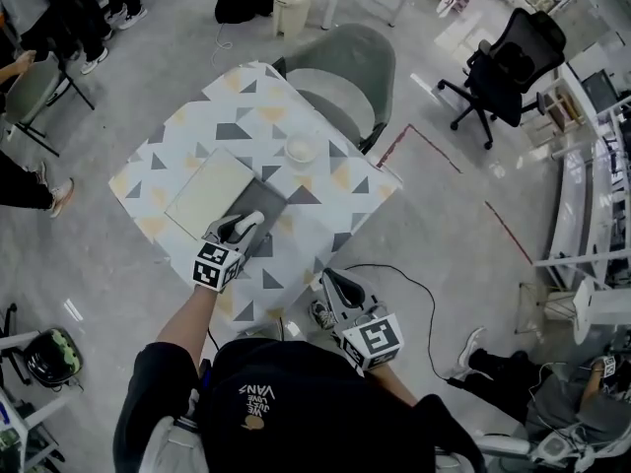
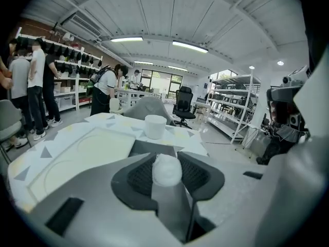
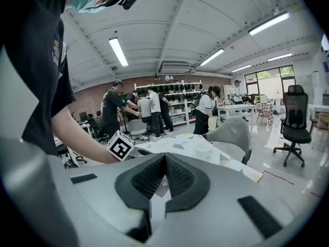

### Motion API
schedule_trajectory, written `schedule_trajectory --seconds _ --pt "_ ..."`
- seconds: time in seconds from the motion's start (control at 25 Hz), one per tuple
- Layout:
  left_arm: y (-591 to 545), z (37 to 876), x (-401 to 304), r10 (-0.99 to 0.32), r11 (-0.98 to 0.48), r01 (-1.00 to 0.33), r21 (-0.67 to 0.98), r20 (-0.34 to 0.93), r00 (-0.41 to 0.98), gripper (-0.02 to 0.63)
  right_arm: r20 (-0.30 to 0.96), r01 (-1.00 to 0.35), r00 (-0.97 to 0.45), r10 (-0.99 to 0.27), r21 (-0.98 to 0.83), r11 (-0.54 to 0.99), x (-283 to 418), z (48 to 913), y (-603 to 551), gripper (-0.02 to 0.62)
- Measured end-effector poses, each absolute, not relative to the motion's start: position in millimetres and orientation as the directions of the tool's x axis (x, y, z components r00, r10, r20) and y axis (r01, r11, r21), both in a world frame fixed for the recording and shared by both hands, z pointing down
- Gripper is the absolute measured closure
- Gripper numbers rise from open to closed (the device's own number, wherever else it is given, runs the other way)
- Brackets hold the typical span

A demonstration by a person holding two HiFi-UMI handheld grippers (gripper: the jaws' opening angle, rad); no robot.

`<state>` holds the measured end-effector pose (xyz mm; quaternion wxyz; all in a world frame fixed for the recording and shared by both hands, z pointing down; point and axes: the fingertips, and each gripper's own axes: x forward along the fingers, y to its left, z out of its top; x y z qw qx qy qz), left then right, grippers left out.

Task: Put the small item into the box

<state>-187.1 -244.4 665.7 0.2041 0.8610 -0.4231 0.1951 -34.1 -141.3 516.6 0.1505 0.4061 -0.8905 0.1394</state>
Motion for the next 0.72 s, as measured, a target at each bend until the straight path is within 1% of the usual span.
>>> schedule_trajectory --seconds 0.56,0.72 --pt "-274 707 -176 -0.595 -0.538 -0.819 0.200 0.598 0.537 0.472 0.412 -0.803 -0.573 -0.709 -0.110 0.586 -14 522 -131 0.595" --pt "-276 716 -177 -0.591 -0.525 -0.828 0.196 0.617 0.520 0.472 0.410 -0.799 -0.578 -0.706 -0.107 0.592 -13 521 -130 0.595"
